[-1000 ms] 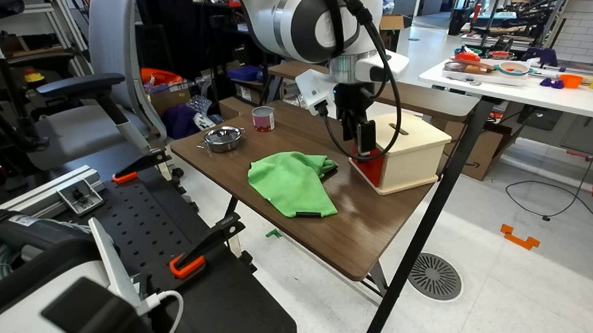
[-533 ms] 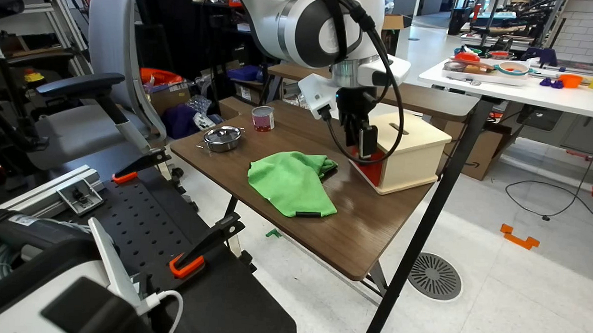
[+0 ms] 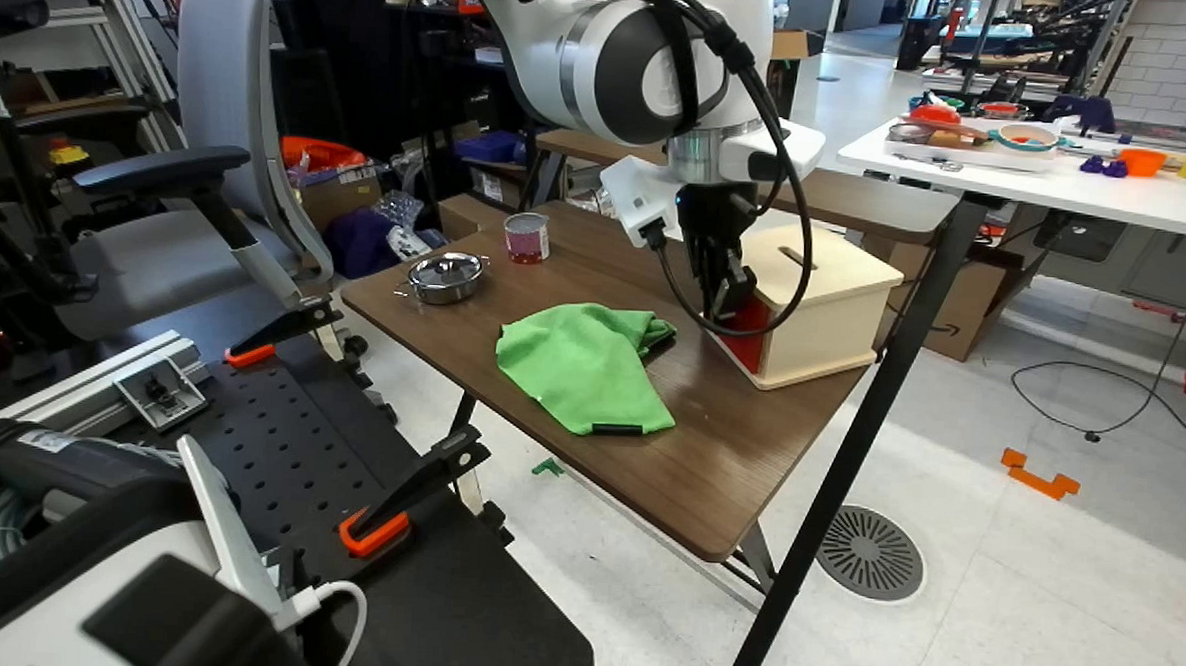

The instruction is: Open the drawer

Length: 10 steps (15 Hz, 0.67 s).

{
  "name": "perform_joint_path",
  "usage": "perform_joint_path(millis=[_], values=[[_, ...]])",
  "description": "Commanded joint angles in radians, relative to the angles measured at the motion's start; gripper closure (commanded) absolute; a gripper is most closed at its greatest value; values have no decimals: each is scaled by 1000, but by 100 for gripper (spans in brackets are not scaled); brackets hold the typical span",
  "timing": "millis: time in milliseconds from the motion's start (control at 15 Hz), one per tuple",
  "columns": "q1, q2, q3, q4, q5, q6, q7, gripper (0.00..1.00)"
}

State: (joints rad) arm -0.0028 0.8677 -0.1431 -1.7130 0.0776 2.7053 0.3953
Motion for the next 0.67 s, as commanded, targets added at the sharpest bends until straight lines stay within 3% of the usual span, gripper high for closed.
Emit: perform_joint_path(millis=[0,600], values=[[19,22,-24,35,5,-18,5,93],[77,-10,-72,-43,-21,-42,20,93]])
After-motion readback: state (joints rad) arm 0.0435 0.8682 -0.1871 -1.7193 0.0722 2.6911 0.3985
